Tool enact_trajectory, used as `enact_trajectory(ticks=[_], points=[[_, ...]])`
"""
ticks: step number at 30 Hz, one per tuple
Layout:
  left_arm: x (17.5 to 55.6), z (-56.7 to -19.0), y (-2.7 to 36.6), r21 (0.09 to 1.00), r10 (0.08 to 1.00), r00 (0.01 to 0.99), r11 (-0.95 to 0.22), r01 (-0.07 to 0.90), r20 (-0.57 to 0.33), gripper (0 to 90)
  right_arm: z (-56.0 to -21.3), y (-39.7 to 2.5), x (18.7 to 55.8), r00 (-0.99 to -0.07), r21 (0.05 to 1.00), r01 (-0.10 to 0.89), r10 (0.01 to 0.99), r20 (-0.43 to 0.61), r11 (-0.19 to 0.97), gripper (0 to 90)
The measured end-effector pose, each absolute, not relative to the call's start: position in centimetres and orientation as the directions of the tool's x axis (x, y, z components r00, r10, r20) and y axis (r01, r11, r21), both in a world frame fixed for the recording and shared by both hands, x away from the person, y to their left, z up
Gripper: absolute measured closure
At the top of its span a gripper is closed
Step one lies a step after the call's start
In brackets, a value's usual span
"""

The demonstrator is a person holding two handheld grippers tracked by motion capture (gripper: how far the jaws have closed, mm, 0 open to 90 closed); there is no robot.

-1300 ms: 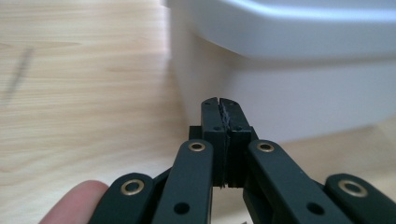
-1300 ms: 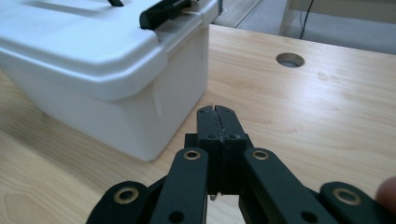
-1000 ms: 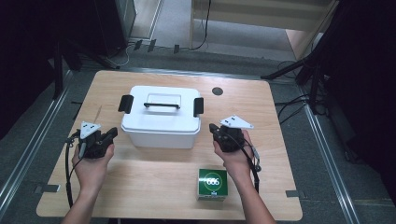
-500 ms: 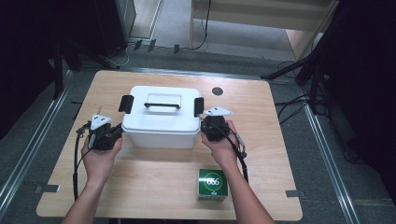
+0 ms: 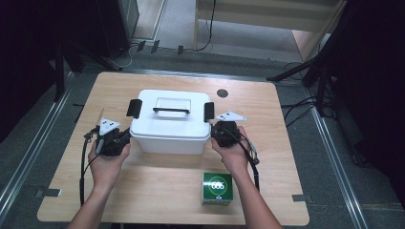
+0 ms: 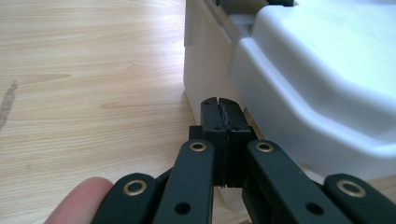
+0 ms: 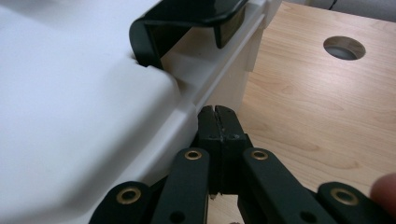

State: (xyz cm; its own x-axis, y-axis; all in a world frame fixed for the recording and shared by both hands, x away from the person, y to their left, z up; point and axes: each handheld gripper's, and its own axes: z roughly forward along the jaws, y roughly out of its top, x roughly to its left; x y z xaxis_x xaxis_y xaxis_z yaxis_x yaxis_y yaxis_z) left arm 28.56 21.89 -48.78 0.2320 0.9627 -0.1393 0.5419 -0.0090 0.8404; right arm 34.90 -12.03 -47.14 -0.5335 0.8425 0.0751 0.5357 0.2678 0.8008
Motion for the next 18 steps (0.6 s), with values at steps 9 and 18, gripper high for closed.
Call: enact_trajectory(ticks=[9,18], points=[[28.1,-48.8,20.4,0.84,0.956,0.26,-0.03,0.541,-0.133,90.0,-47.2,-14.0,34.0,-0.527,0.802,0.538,0.846,0.079,0.26,90.0],[27.5,-48.8,20.9,0.851,0.966,0.214,0.009,0.525,-0.142,76.1,-47.1,-14.8,33.2,-0.532,0.837,0.44,0.846,-0.05,0.326,72.8]])
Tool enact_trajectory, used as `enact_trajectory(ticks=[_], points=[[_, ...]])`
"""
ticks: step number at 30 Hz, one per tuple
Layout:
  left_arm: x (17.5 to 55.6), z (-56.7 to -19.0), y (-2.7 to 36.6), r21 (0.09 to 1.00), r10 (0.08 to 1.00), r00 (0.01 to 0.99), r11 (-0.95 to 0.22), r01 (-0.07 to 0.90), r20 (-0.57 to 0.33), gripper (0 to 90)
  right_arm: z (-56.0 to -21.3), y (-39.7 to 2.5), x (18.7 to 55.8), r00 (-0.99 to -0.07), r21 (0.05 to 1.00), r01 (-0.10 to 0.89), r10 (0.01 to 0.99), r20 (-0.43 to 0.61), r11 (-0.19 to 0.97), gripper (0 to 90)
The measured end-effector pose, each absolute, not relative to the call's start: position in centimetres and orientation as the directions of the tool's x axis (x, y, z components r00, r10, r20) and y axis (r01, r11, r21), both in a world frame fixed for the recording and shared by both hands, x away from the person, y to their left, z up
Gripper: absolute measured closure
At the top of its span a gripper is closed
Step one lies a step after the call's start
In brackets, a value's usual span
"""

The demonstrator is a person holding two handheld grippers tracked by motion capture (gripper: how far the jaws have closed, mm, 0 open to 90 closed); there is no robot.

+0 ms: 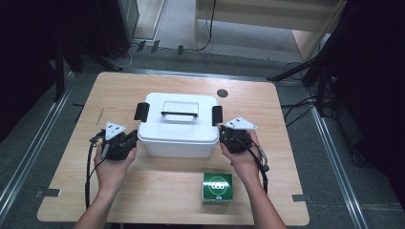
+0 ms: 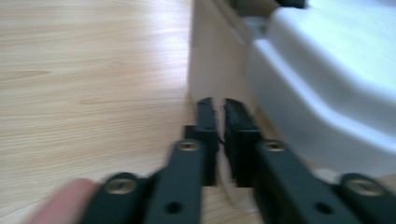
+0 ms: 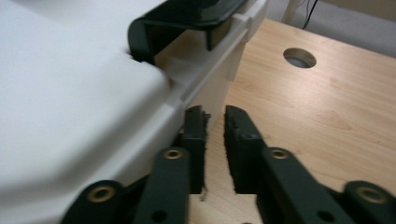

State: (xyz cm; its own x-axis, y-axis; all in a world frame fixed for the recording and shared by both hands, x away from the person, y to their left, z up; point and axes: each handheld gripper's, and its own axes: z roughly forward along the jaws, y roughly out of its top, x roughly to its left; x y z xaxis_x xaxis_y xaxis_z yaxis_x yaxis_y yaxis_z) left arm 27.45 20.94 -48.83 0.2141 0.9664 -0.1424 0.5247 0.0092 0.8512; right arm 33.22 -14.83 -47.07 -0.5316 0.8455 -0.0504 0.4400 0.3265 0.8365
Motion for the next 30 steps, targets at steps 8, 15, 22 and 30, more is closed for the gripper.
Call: enact_trajectory(ticks=[8,15,22,30], points=[[26.1,-49.4,23.2,0.854,0.982,0.125,0.06,0.516,-0.145,28.0,-46.7,-17.9,33.5,-0.535,0.864,0.387,0.842,-0.075,0.323,53.9],[24.1,-51.0,26.1,0.845,0.995,0.054,0.043,0.534,-0.085,0.0,-45.4,-19.6,33.4,-0.536,0.813,0.447,0.839,-0.091,0.374,15.6],[22.2,-52.2,27.7,0.841,0.994,0.037,0.071,0.537,-0.107,0.0,-43.5,-20.6,33.9,-0.685,0.77,0.405,0.722,-0.101,0.492,0.0],[21.1,-53.9,28.4,0.83,0.999,0.02,0.015,0.558,-0.031,0.0,-40.8,-19.6,34.9,-0.768,0.678,0.352,0.614,-0.186,0.645,0.0]])
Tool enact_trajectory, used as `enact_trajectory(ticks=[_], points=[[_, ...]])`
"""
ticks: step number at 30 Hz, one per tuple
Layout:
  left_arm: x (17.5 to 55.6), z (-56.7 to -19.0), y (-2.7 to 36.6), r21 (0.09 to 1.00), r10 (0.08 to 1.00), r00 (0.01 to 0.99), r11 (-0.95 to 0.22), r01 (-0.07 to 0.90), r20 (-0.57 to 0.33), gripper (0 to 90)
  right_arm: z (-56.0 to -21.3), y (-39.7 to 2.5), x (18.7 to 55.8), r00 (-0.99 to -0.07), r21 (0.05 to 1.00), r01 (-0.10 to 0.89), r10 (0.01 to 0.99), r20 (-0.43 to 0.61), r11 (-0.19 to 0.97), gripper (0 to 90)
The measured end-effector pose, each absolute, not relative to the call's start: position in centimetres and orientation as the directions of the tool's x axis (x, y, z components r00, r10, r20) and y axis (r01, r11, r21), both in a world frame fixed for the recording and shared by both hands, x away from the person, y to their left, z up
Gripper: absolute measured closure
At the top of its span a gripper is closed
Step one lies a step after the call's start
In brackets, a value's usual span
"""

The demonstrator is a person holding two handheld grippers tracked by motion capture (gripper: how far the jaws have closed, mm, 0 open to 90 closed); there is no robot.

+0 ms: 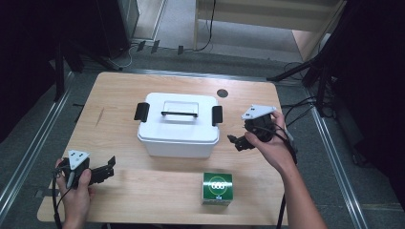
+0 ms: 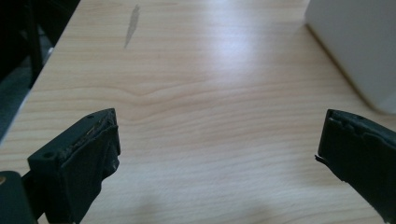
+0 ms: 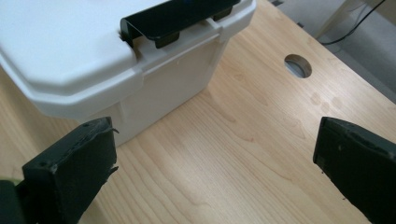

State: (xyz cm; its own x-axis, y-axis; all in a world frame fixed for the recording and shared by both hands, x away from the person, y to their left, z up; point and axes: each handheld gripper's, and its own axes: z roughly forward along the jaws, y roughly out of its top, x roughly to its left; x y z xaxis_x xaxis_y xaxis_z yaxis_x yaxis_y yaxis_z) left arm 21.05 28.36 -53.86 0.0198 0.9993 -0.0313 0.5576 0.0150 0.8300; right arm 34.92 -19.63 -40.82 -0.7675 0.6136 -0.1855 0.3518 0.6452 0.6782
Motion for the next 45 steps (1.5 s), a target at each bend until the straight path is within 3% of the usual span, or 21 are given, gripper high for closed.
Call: enact_trajectory(ticks=[8,15,21,34,45], points=[[21.5,-54.9,29.2,0.823,1.0,-0.016,0.024,0.568,-0.018,0.0,-37.1,-17.3,36.6,-0.875,0.582,0.21,0.416,-0.246,0.786,3.5],[21.7,-55.2,28.9,0.827,1.0,-0.014,0.006,0.562,0.002,0.0,-34.5,-14.5,37.5,-0.912,0.484,0.146,0.307,-0.272,0.863,6.7],[21.8,-55.2,29.1,0.829,1.0,-0.007,0.014,0.559,-0.011,0.0,-33.6,-12.9,38.3,-0.927,0.445,0.141,0.276,-0.255,0.884,12.2],[21.8,-55.1,29.3,0.853,1.0,-0.001,0.012,0.521,-0.014,0.0,-33.2,-10.1,39.6,-0.947,0.33,0.135,0.22,-0.234,0.934,14.6],[21.8,-55.1,29.4,0.858,1.0,0.015,0.013,0.513,-0.024,0.0,-33.5,-8.0,39.9,-0.963,0.345,0.14,0.209,-0.171,0.928,18.8]])
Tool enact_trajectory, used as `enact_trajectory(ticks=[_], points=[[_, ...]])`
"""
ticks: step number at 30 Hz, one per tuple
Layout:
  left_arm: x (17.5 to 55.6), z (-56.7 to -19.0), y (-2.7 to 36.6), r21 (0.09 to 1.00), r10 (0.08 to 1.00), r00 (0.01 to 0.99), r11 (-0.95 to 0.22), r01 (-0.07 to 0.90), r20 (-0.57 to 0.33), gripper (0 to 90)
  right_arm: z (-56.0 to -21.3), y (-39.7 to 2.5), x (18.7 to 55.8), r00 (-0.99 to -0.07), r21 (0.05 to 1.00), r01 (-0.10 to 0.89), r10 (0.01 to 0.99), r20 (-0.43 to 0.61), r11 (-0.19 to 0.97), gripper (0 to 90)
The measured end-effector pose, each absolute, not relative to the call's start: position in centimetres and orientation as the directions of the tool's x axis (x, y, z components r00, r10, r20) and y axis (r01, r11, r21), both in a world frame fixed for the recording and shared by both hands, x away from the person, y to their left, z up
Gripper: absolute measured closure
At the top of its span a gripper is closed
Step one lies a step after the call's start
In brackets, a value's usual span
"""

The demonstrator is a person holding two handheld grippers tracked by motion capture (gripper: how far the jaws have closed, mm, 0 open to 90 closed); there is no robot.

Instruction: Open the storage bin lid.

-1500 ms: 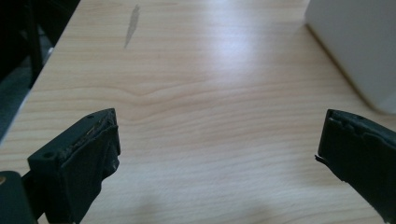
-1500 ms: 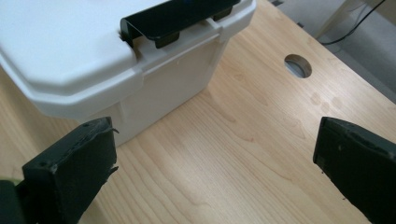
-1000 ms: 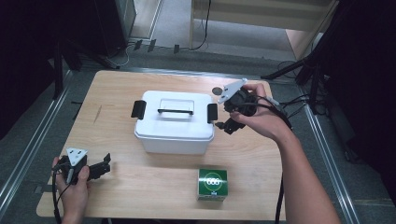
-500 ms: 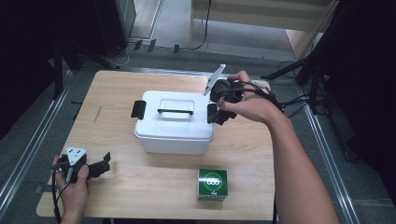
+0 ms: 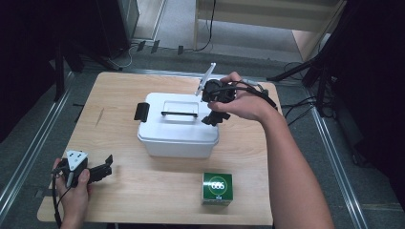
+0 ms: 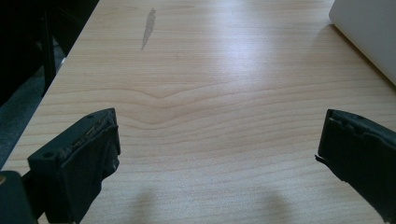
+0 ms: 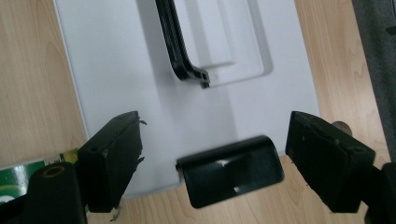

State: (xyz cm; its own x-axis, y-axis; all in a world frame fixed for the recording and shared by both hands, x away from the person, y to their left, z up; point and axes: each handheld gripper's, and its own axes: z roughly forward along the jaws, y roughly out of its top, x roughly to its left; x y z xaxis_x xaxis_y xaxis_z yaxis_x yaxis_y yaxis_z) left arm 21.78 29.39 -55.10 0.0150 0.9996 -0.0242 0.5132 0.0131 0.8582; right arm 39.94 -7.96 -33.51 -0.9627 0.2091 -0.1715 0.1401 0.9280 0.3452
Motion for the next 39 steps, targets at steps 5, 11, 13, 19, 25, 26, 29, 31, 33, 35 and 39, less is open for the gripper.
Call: enact_trajectory(ticks=[5,11,13,19,25,26,29,31,33,35,39], points=[[21.7,-55.1,29.4,0.861,1.0,0.022,0.006,0.508,-0.02,0.0,-33.9,-6.3,39.9,-0.967,0.333,0.148,0.207,-0.149,0.931,18.6],[21.8,-55.1,29.1,0.863,0.999,0.032,-0.012,0.504,-0.005,0.0,-34.3,-4.4,40.1,-0.97,0.337,0.125,0.186,-0.157,0.933,25.1],[21.8,-55.1,29.1,0.86,0.999,0.036,-0.018,0.509,-0.001,0.0,-34.5,-3.9,40.2,-0.97,0.33,0.119,0.182,-0.164,0.936,28.0],[21.8,-55.1,29.2,0.858,0.999,0.03,-0.003,0.514,-0.014,0.0,-34.9,-2.4,40.1,-0.97,0.286,0.054,0.118,-0.213,0.957,38.5],[21.9,-55.1,29.2,0.856,0.999,0.033,-0.003,0.517,-0.017,0.0,-35.2,-1.5,40.1,-0.97,0.264,0.03,0.092,-0.225,0.964,56.0],[21.9,-55.1,29.2,0.856,0.999,0.033,-0.004,0.518,-0.016,0.0,-35.2,-1.4,40.2,-0.97,0.259,0.022,0.083,-0.227,0.966,58.7],[21.9,-55.1,29.2,0.855,0.999,0.034,-0.003,0.518,-0.017,0.0,-35.2,-1.2,40.2,-0.97,0.259,0.014,0.076,-0.231,0.966,65.1],[21.9,-55.1,29.2,0.855,0.999,0.033,-0.002,0.519,-0.018,0.0,-35.2,-1.0,40.2,-0.968,0.259,0.014,0.078,-0.237,0.966,68.2],[21.9,-55.1,29.2,0.856,0.999,0.034,-0.004,0.518,-0.016,0.0,-35.2,-0.9,40.2,-0.969,0.251,0.0,0.062,-0.239,0.968,70.7],[21.9,-55.1,29.2,0.855,0.999,0.034,-0.003,0.519,-0.017,0.0,-35.2,-0.7,40.1,-0.967,0.234,0.009,0.068,-0.244,0.972,72.8],[21.9,-55.1,29.2,0.854,0.999,0.036,-0.006,0.52,-0.014,0.0,-35.3,0.0,40.0,-0.966,0.227,-0.035,0.025,-0.257,0.973,75.0]])
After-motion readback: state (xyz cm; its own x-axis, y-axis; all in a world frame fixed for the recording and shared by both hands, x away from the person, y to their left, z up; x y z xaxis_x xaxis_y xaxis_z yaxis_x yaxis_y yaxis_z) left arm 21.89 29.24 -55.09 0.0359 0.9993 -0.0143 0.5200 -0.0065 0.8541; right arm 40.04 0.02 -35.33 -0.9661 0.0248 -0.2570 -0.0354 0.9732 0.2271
